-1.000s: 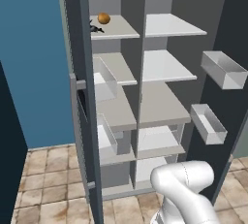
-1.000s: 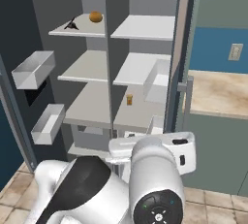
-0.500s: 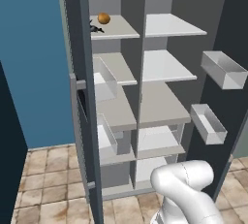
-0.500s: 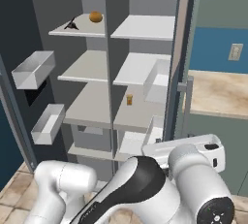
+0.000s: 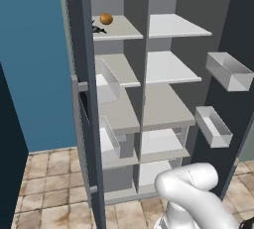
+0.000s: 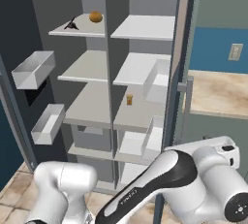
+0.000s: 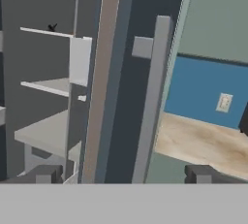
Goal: There's a fish in the fridge that needs to be moved to the freezer for freezing. Pick up the fish from the fridge, place it on any shelf in the freezer, and close the fridge and freezer doors when done.
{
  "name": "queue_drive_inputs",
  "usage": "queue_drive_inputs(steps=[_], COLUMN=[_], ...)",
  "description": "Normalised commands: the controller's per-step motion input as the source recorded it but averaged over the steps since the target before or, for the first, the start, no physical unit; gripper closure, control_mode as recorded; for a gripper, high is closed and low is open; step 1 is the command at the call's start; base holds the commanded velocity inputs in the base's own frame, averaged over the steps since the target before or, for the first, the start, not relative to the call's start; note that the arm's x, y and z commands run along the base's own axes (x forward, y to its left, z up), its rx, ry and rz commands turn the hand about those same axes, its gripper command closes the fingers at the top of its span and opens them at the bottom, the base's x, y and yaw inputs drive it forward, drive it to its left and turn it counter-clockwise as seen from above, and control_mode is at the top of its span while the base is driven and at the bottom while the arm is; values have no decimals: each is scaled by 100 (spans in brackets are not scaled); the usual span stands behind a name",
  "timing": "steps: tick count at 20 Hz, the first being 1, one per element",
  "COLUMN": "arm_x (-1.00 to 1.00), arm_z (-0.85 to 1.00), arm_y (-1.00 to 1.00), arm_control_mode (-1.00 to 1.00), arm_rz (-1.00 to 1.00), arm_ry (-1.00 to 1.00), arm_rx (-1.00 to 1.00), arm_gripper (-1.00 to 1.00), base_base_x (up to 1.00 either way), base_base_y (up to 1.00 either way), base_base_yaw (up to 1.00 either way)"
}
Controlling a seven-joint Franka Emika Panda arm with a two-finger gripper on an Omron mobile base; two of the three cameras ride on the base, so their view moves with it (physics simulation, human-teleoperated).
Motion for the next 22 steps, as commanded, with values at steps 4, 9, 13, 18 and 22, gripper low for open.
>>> queue_drive_inputs(steps=[4, 9, 13, 18, 22], arm_x=[47, 55, 38, 49, 66], arm_z=[-27, -31, -45, -32, -26], arm_y=[-31, -6, -10, -44, -48], arm_control_mode=[-100, -100, -100, -100, -100], arm_rz=[0, 0, 0, 0, 2], arm_ry=[0, -2, -1, -1, 0], arm_rx=[0, -2, -1, 1, 2], arm_gripper=[-100, -100, -100, -100, -100], base_base_x=[0, 0, 0, 0, 0], base_base_y=[0, 0, 0, 0, 0], base_base_yaw=[0, 0, 0, 0, 0])
